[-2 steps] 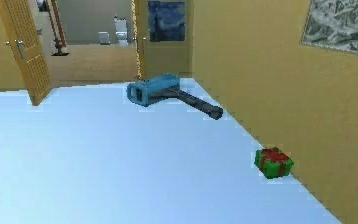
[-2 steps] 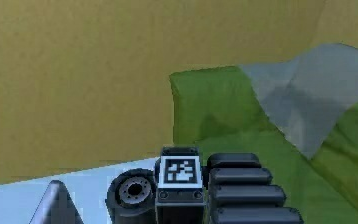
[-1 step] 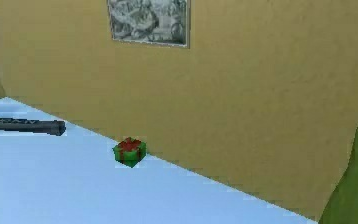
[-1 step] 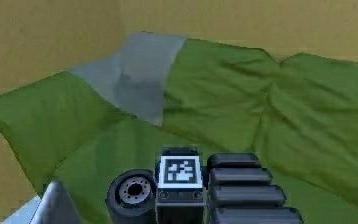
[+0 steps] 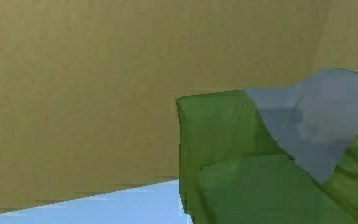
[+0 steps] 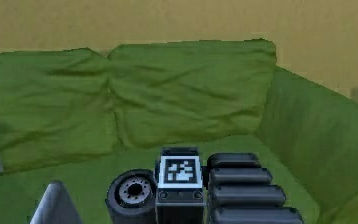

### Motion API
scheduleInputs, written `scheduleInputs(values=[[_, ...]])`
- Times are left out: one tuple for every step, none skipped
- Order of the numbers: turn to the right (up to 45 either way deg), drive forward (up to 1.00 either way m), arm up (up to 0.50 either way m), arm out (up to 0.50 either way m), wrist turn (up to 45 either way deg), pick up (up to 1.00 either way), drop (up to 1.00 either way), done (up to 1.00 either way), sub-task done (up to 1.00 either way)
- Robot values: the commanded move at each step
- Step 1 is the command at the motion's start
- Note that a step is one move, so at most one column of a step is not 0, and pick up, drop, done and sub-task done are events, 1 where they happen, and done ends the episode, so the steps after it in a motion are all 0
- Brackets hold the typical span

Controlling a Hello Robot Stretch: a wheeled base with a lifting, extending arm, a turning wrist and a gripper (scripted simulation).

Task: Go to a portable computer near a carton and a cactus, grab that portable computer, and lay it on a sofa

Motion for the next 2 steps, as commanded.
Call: scheduleInputs(values=[[45.0, 0.00, 0.00, 0.00, 0.0, 0.00, 0.00, 0.00, 0.00], [9.0, 0.00, 0.00, 0.00, 0.0, 0.00, 0.00, 0.00, 0.00]])
